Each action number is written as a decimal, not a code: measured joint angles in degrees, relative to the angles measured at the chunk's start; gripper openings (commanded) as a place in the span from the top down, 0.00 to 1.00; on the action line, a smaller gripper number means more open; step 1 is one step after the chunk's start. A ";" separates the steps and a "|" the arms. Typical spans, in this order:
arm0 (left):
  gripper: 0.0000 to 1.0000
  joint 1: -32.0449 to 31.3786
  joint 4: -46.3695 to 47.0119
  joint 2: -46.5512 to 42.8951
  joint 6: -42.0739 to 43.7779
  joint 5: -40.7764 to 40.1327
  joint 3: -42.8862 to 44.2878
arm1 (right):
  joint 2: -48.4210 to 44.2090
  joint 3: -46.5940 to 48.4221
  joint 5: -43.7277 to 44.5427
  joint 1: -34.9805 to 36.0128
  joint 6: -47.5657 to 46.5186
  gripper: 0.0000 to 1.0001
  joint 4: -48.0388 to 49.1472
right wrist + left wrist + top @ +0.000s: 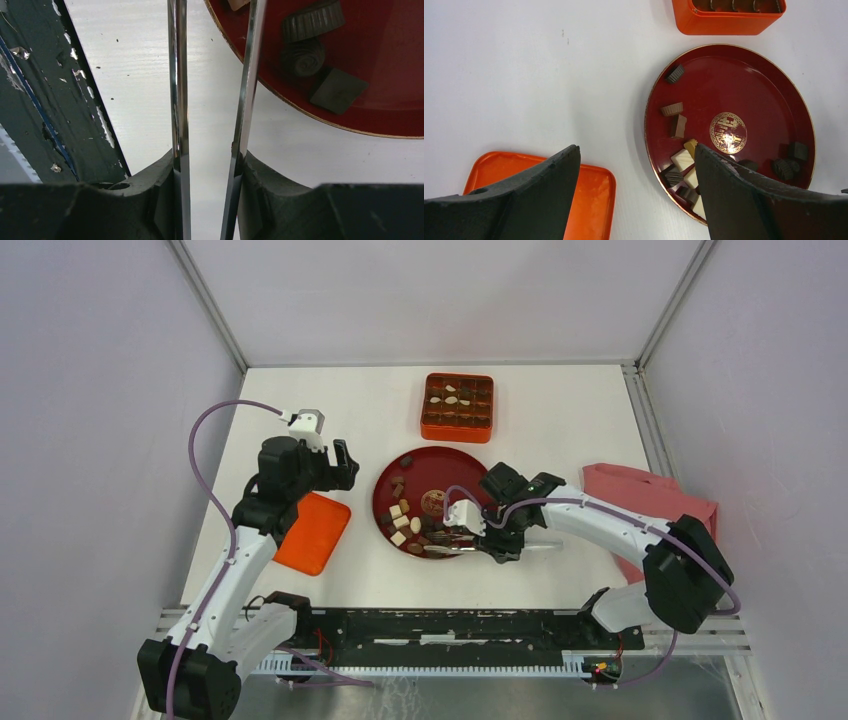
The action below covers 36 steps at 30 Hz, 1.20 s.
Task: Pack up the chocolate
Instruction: Pick up the fake chocolate from the plate.
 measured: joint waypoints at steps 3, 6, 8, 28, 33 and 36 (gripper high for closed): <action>0.11 0.00 0.00 0.00 0.00 0.00 0.00 | 0.72 0.68 0.07 0.33 0.35 0.57 0.02; 0.11 -0.02 -0.02 0.00 0.00 0.00 0.00 | 1.44 1.40 0.33 0.52 0.79 0.58 0.20; 0.11 -0.02 0.00 0.00 0.00 -0.02 0.00 | 2.05 2.16 0.72 0.76 1.07 0.60 0.26; 0.11 -0.02 -0.02 0.00 0.00 0.00 0.00 | 3.93 3.78 3.82 2.64 1.79 0.78 0.42; 0.11 -0.02 -0.02 0.00 0.00 0.00 0.00 | 4.07 3.85 4.15 2.64 1.81 0.97 0.46; 0.11 -0.02 0.00 0.00 0.00 0.00 0.00 | 4.04 4.02 4.09 2.60 1.81 1.00 0.42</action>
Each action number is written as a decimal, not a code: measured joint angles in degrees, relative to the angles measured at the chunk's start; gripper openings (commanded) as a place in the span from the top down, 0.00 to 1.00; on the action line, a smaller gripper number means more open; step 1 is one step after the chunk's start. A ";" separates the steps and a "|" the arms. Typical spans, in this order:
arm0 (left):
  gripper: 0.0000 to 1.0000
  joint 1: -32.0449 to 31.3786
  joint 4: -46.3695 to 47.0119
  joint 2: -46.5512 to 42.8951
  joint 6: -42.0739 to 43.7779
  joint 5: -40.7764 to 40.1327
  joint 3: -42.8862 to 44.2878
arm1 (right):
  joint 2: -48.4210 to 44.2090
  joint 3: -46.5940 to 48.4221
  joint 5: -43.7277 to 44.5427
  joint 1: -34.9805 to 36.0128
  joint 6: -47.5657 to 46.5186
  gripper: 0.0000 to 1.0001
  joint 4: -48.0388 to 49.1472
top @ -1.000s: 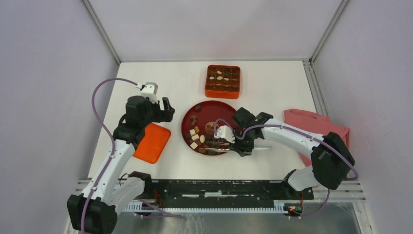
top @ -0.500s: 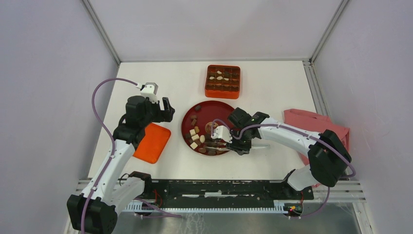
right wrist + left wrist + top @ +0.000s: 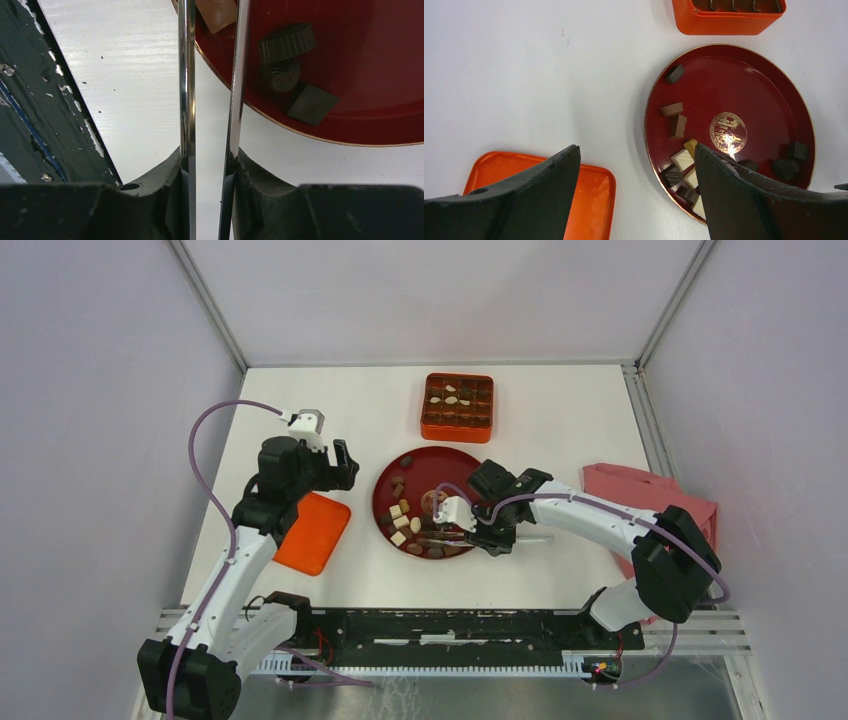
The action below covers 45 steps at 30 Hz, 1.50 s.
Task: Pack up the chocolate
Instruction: Pick up the fake chocolate from the plate, then place the fake chocolate in the packing box.
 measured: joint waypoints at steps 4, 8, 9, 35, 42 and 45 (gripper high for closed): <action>0.11 0.02 -0.02 0.00 0.00 0.00 0.00 | 0.00 0.59 -1.60 -1.25 0.00 1.00 -0.07; 0.11 0.02 -0.02 0.00 0.00 0.00 0.00 | 0.00 0.92 -4.22 -3.58 -0.11 1.00 -0.09; 0.11 0.00 -0.02 0.00 0.00 0.00 0.00 | -0.02 0.94 -4.83 -4.26 -0.13 1.00 -0.13; 0.11 0.02 -0.02 -0.09 0.00 0.00 0.00 | 19.89 33.03 -16.61 -37.03 2.19 1.00 3.19; 0.11 0.02 -0.02 -0.13 0.00 0.00 0.00 | 29.99 41.13 -12.46 -41.86 3.56 0.97 3.26; 0.11 0.00 -0.02 -0.13 0.00 0.00 0.00 | 32.37 43.01 -11.45 -42.12 3.58 0.96 2.80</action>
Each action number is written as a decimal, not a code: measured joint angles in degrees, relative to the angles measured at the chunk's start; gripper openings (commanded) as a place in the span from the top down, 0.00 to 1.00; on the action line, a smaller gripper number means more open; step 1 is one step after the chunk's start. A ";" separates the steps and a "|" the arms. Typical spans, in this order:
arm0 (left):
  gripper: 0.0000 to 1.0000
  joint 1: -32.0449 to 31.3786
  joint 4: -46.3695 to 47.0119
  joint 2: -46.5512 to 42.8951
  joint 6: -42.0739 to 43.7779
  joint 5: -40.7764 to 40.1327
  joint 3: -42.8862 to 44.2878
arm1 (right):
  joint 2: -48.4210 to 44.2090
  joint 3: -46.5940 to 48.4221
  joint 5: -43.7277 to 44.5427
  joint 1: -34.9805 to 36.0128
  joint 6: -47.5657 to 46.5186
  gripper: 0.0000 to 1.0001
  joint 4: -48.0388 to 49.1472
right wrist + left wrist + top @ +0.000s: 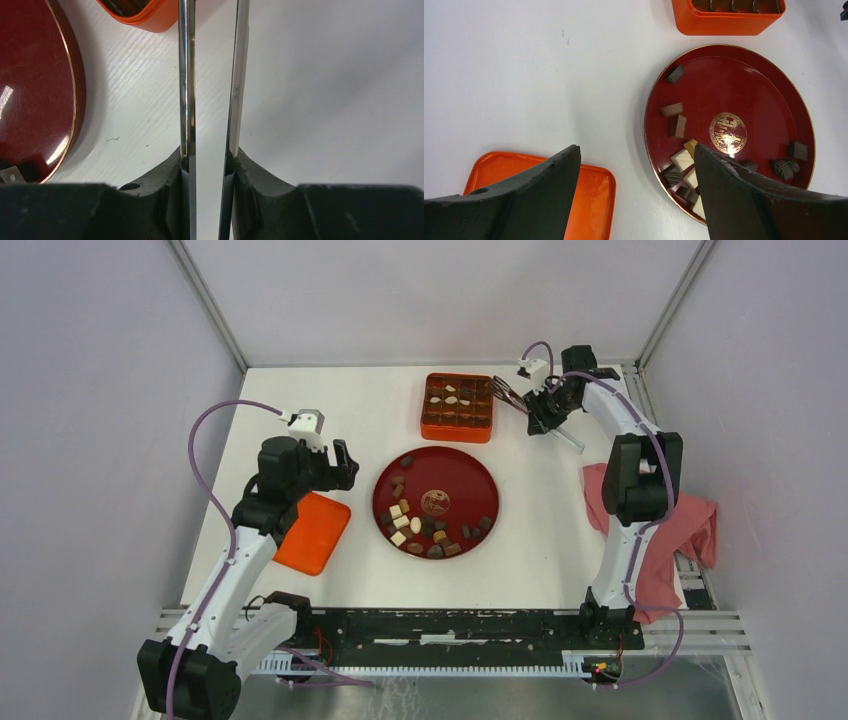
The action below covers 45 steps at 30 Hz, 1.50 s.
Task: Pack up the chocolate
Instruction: Place the fake chocolate in the packing box.
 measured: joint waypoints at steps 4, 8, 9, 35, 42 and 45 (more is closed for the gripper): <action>0.11 0.02 0.00 0.00 0.00 0.00 0.00 | 1.31 0.92 0.11 0.26 0.00 0.94 -0.33; 0.11 0.02 0.00 0.02 0.00 0.00 0.00 | 2.27 2.05 0.07 0.50 0.07 0.91 -0.79; 0.11 0.02 0.00 0.02 0.00 0.00 0.00 | 2.69 2.64 0.07 0.52 0.07 0.91 -1.01; 0.11 0.00 0.00 0.09 0.00 0.00 0.00 | 7.32 6.08 1.99 1.77 -0.98 0.67 -3.78; 0.11 0.02 0.00 0.09 0.00 0.00 0.00 | 7.82 7.06 2.14 1.77 -1.25 0.62 -4.33; 0.11 0.02 0.00 0.09 0.02 0.00 0.00 | 7.82 7.34 2.21 1.77 -1.25 0.61 -4.37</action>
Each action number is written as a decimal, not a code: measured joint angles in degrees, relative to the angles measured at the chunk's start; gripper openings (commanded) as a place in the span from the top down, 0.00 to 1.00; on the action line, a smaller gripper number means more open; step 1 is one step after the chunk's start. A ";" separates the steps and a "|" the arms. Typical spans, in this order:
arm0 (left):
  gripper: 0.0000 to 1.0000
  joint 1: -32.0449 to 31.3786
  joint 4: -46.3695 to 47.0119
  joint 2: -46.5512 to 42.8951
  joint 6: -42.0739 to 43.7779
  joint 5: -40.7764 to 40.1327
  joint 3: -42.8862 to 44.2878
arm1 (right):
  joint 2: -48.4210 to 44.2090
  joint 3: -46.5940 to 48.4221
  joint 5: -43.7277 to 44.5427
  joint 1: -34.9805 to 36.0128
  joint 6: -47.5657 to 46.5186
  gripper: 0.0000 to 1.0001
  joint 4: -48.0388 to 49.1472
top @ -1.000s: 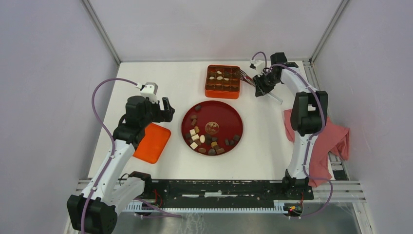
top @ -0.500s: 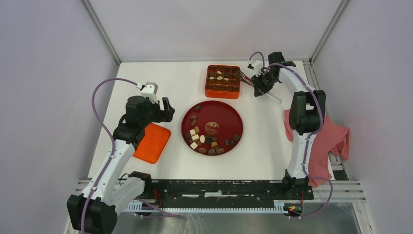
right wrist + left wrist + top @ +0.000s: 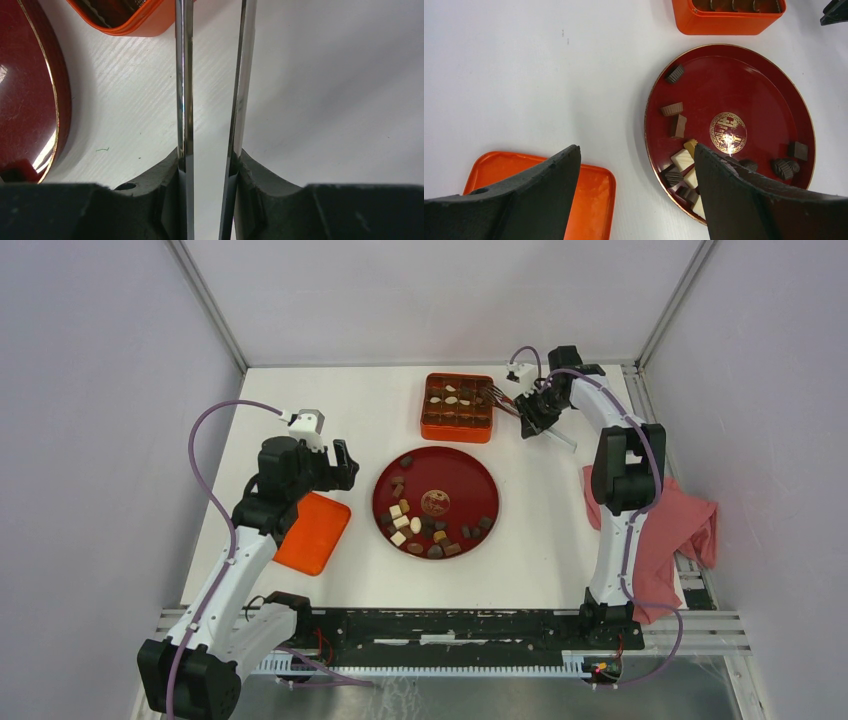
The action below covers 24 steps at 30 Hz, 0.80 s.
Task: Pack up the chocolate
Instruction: Place the fake chocolate in the packing box.
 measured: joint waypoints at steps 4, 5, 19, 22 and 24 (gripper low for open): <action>0.11 -0.02 0.00 0.00 -0.02 0.00 0.00 | 0.00 0.11 0.07 0.00 0.00 0.61 0.00; 0.11 -0.02 0.00 0.00 -0.02 0.00 0.00 | 0.00 0.11 0.07 0.00 0.00 0.62 0.00; 0.11 -0.02 0.00 0.00 0.00 0.00 0.00 | -3.48 -2.19 -2.08 0.00 -0.20 0.68 1.09; 0.11 -0.02 0.00 0.00 -0.02 0.00 0.00 | -8.81 -6.67 -4.48 0.00 -0.79 0.68 2.69; 0.11 -0.02 0.00 0.00 -0.02 0.02 0.00 | -13.70 -10.62 -6.82 0.00 -1.46 0.68 3.78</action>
